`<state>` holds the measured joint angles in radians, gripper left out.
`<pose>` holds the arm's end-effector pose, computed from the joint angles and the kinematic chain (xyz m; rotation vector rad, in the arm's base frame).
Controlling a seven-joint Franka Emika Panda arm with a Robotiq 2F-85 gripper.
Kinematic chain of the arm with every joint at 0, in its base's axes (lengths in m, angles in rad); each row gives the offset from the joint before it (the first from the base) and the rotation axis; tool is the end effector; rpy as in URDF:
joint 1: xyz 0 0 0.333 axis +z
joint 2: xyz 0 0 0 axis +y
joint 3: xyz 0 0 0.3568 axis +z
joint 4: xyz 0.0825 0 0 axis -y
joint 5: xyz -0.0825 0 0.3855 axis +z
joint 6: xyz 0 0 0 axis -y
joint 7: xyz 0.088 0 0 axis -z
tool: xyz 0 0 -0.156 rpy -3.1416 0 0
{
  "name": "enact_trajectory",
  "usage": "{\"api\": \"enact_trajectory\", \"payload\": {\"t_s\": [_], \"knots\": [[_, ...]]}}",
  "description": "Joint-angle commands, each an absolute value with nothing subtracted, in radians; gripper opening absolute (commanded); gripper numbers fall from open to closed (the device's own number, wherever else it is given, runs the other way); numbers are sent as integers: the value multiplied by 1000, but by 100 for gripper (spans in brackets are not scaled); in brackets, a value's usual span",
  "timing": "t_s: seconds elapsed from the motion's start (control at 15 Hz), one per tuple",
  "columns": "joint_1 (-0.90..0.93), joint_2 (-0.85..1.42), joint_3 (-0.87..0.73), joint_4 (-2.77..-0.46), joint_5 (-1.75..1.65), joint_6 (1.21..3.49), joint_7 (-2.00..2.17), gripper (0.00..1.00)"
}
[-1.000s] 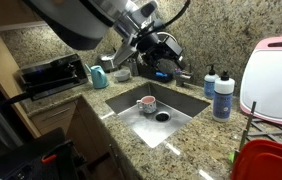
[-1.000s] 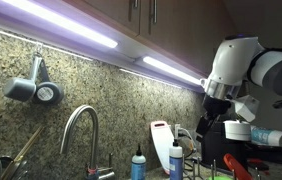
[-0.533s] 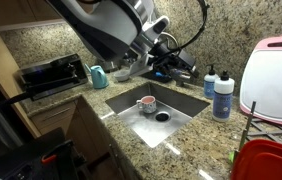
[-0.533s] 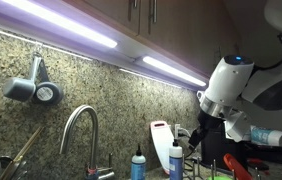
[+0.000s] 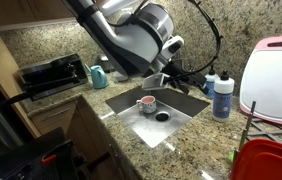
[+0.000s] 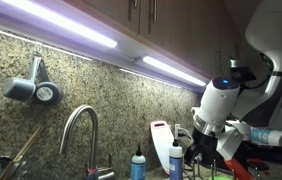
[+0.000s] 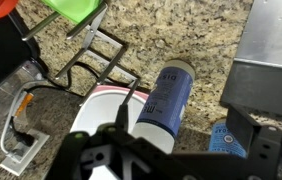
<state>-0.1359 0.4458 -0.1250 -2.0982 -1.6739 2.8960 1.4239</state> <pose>0.5981 -0.1105 0.2011 2.6118 -0.0756 0.7274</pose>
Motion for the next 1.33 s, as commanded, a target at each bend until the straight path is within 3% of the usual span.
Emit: {"api": "enact_trajectory", "payload": {"t_s": [0.0, 0.53, 1.27], "knots": [[-137, 451, -125, -2092, -1674, 2896, 1424, 100], [-150, 473, -129, -2050, -1693, 2912, 1439, 100], [-187, 658, -119, -1812, -1750, 2946, 1493, 100]]}}
